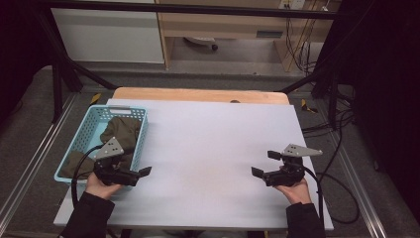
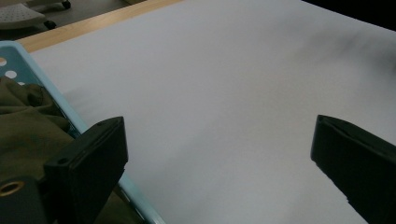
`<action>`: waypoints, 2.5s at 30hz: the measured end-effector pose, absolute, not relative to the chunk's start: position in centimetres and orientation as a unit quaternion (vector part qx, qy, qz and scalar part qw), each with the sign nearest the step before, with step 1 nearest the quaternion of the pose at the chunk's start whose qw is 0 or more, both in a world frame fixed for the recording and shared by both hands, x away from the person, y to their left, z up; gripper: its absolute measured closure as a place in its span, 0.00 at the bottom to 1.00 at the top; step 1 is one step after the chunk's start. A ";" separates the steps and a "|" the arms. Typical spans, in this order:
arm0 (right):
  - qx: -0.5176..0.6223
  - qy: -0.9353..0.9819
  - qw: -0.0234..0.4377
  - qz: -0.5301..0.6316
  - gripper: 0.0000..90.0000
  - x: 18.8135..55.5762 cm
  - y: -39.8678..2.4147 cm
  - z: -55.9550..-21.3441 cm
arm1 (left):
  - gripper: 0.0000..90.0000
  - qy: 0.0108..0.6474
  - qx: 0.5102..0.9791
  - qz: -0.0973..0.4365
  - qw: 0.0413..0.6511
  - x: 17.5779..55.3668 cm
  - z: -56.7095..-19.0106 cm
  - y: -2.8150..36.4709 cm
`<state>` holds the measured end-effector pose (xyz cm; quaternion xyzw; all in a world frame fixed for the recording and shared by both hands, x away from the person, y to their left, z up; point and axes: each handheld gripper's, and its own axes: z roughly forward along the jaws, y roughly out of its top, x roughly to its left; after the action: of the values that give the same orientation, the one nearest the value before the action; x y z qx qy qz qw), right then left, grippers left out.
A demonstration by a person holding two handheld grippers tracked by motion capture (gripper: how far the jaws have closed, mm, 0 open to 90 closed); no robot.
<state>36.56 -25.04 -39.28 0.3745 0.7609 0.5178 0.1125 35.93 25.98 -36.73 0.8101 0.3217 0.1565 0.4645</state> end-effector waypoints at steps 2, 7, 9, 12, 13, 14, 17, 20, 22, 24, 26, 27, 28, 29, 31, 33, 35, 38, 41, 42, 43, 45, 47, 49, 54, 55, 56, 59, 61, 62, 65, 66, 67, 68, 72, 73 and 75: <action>0.376 0.761 0.112 0.517 0.01 36.6 -25.0 -39.3 | 0.04 0.321 0.812 0.157 0.463 35.9 -36.7 25.9; 0.375 0.762 0.112 0.516 0.01 36.6 -25.0 -39.4 | 0.04 0.321 0.812 0.158 0.461 35.9 -36.6 25.8; 0.375 0.762 0.112 0.515 0.01 36.6 -25.0 -39.4 | 0.04 0.321 0.812 0.159 0.461 35.9 -36.6 25.9; 0.375 0.762 0.111 0.516 0.01 36.6 -25.0 -39.4 | 0.04 0.321 0.812 0.160 0.461 35.9 -36.5 25.9; 0.375 0.762 0.111 0.517 0.01 36.6 -25.0 -39.4 | 0.04 0.321 0.812 0.160 0.461 35.9 -36.4 25.9; 0.375 0.761 0.112 0.518 0.01 36.6 -25.0 -39.3 | 0.04 0.320 0.811 0.161 0.462 35.9 -36.3 25.9; 0.374 0.760 0.112 0.520 0.01 36.6 -25.1 -39.3 | 0.04 0.320 0.811 0.161 0.462 35.9 -36.2 25.9; 0.373 0.761 0.113 0.519 0.01 36.5 -25.0 -39.3 | 0.04 0.321 0.811 0.163 0.461 35.8 -36.2 26.0; 0.373 0.761 0.112 0.519 0.01 36.5 -25.0 -39.3 | 0.04 0.322 0.811 0.164 0.460 35.8 -36.1 26.0; 0.372 0.761 0.113 0.520 0.02 36.5 -25.0 -39.3 | 0.04 0.325 0.809 0.166 0.461 35.8 -36.0 26.1; 0.373 0.761 0.113 0.519 0.02 36.5 -25.0 -39.3 | 0.04 0.326 0.809 0.168 0.459 35.8 -35.8 26.2; 0.373 0.762 0.113 0.517 0.02 36.5 -25.0 -39.3 | 0.04 0.328 0.809 0.170 0.458 35.7 -35.7 26.2; 0.374 0.762 0.114 0.516 0.02 36.5 -25.0 -39.3 | 0.04 0.328 0.809 0.171 0.456 35.7 -35.6 26.3; 0.374 0.762 0.114 0.517 0.02 36.5 -25.0 -39.3 | 0.04 0.330 0.809 0.173 0.455 35.7 -35.6 26.3; 0.374 0.761 0.114 0.519 0.02 36.5 -24.9 -39.3 | 0.04 0.332 0.808 0.174 0.455 35.6 -35.4 26.5; 0.373 0.760 0.114 0.519 0.02 36.4 -24.9 -39.3 | 0.04 0.337 0.807 0.175 0.452 35.6 -35.4 26.7; 0.373 0.761 0.114 0.518 0.02 36.4 -24.9 -39.3 | 0.04 0.343 0.807 0.177 0.447 35.7 -35.4 27.0; 0.373 0.761 0.114 0.518 0.02 36.4 -24.9 -39.2 | 0.04 0.352 0.806 0.177 0.442 35.8 -35.4 27.5; 0.374 0.761 0.114 0.518 0.02 36.4 -25.0 -39.2 | 0.04 0.364 0.804 0.180 0.434 36.0 -35.5 28.0; 0.373 0.762 0.114 0.518 0.02 36.4 -25.0 -39.2 | 0.04 0.367 0.804 0.181 0.431 36.0 -35.6 28.1; 0.373 0.761 0.114 0.518 0.02 36.4 -25.0 -39.2 | 0.04 0.369 0.804 0.183 0.428 36.0 -35.6 28.2; 0.373 0.761 0.114 0.518 0.02 36.4 -24.9 -39.2 | 0.04 0.374 0.806 0.187 0.420 36.1 -35.7 28.3; 0.373 0.762 0.114 0.517 0.02 36.4 -24.9 -39.3 | 0.04 0.380 0.805 0.189 0.415 36.2 -35.7 28.6; 0.374 0.762 0.114 0.517 0.02 36.4 -24.9 -39.3 | 0.04 0.387 0.803 0.190 0.412 36.2 -35.8 28.9; 0.374 0.762 0.114 0.517 0.02 36.4 -24.9 -39.2 | 0.07 0.403 0.802 0.188 0.398 36.5 -36.1 29.6; 0.374 0.762 0.113 0.517 0.02 36.4 -24.9 -39.2 | 0.07 0.410 0.803 0.189 0.388 36.6 -36.2 29.9; 0.374 0.762 0.113 0.517 0.02 36.4 -25.0 -39.2 | 0.08 0.410 0.803 0.189 0.388 36.6 -36.2 29.9; 0.374 0.763 0.113 0.516 0.02 36.4 -25.0 -39.3 | 0.11 0.425 0.800 0.185 0.381 36.8 -36.4 30.4; 0.374 0.763 0.113 0.515 0.02 36.4 -25.0 -39.3 | 0.12 0.433 0.801 0.186 0.370 36.9 -36.6 30.6; 0.374 0.763 0.113 0.515 0.02 36.4 -25.0 -39.3 | 0.13 0.437 0.801 0.186 0.364 37.0 -36.7 30.7; 0.374 0.763 0.113 0.515 0.02 36.4 -25.0 -39.2 | 0.17 0.450 0.802 0.184 0.347 37.3 -37.1 30.9; 0.374 0.763 0.114 0.514 0.02 36.4 -25.0 -39.2 | 0.18 0.451 0.803 0.182 0.344 37.3 -37.2 30.9; 0.374 0.763 0.114 0.514 0.02 36.4 -25.0 -39.2 | 0.19 0.451 0.803 0.182 0.344 37.3 -37.2 30.9; 0.374 0.763 0.114 0.515 0.02 36.4 -25.0 -39.2 | 0.19 0.452 0.804 0.179 0.342 37.4 -37.3 30.9; 0.373 0.763 0.114 0.515 0.02 36.4 -25.0 -39.2 | 0.24 0.454 0.810 0.171 0.329 37.6 -37.6 30.7; 0.373 0.764 0.114 0.514 0.02 36.4 -25.0 -39.2 | 0.25 0.454 0.811 0.171 0.326 37.6 -37.7 30.7; 0.374 0.764 0.113 0.514 0.02 36.4 -25.0 -39.3 | 0.28 0.456 0.814 0.167 0.320 37.7 -37.9 30.6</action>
<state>36.45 -25.00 -39.26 0.3736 0.7636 0.5144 0.1128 37.74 30.62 -37.85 0.8138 0.4557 0.1667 0.3197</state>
